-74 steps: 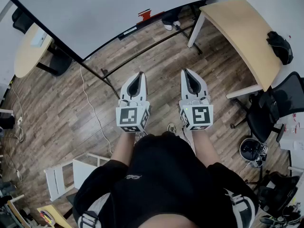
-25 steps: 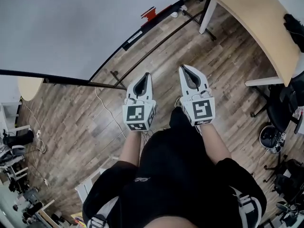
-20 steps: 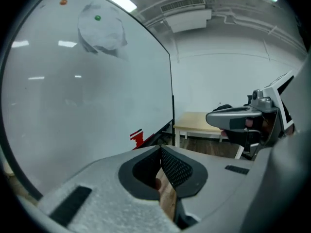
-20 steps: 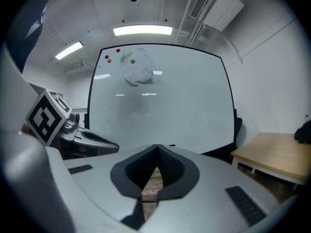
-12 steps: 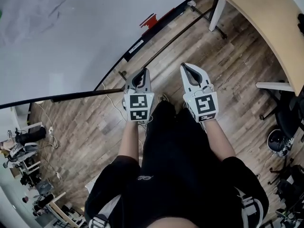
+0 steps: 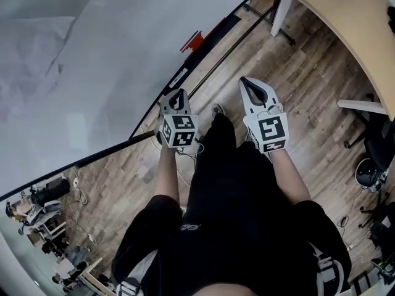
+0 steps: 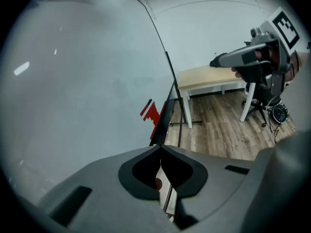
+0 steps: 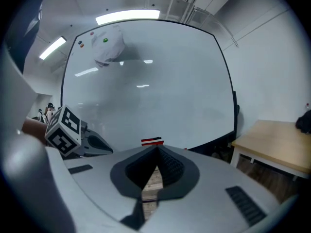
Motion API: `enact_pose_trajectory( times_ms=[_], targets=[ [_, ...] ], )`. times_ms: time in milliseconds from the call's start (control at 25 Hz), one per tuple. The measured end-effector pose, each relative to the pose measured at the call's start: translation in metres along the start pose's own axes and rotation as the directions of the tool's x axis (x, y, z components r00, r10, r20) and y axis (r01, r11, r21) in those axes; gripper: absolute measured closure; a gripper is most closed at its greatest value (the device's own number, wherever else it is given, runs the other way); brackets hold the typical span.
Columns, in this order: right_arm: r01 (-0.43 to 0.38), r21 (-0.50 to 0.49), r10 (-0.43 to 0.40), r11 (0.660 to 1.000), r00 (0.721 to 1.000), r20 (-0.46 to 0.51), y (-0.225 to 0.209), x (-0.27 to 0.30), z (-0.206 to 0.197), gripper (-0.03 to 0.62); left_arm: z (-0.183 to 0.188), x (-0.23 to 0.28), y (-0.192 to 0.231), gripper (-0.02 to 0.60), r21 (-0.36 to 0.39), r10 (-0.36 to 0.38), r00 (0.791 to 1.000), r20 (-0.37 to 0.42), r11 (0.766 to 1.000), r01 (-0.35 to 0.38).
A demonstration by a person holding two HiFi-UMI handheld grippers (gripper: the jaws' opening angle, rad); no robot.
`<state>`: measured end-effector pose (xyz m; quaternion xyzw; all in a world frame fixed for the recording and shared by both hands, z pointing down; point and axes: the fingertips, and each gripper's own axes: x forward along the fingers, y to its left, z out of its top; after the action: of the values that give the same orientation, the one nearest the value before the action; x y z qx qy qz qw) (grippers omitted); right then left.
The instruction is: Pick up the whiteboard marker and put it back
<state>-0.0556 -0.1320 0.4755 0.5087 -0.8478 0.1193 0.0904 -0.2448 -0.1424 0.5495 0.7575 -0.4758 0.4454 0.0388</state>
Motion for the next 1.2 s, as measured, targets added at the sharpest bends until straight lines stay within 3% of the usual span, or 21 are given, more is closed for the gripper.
enact_pose_trajectory(
  times_ms=[200, 440, 560, 960, 1200],
  targets=[
    [-0.047, -0.006, 0.047, 0.999, 0.999, 0.005, 0.001, 0.039, 0.006, 0.592, -0.011, 0.042, 0.017, 0.575, 0.034, -0.07, 0.994, -0.085, 0.997, 0.073],
    [-0.074, 0.02, 0.074, 0.997, 0.997, -0.021, 0.005, 0.064, -0.008, 0.592, -0.036, 0.081, 0.024, 0.571, 0.116, -0.096, 0.967, -0.236, 0.985, 0.126],
    [-0.078, 0.029, 0.079, 0.997, 0.996, -0.038, 0.003, 0.068, -0.015, 0.592, -0.041, 0.093, 0.028, 0.513, 0.123, -0.093, 0.958, -0.273, 0.984, 0.13],
    [-0.039, 0.06, 0.042, 0.997, 0.998, -0.055, -0.012, 0.069, -0.025, 0.592, -0.057, 0.119, 0.027, 0.511, 0.177, -0.114, 0.912, -0.395, 0.964, 0.197],
    [-0.025, 0.072, 0.028, 0.997, 0.998, -0.055, -0.013, 0.067, -0.027, 0.592, -0.059, 0.122, 0.025, 0.508, 0.216, -0.088, 0.905, -0.416, 0.957, 0.192]
  ],
)
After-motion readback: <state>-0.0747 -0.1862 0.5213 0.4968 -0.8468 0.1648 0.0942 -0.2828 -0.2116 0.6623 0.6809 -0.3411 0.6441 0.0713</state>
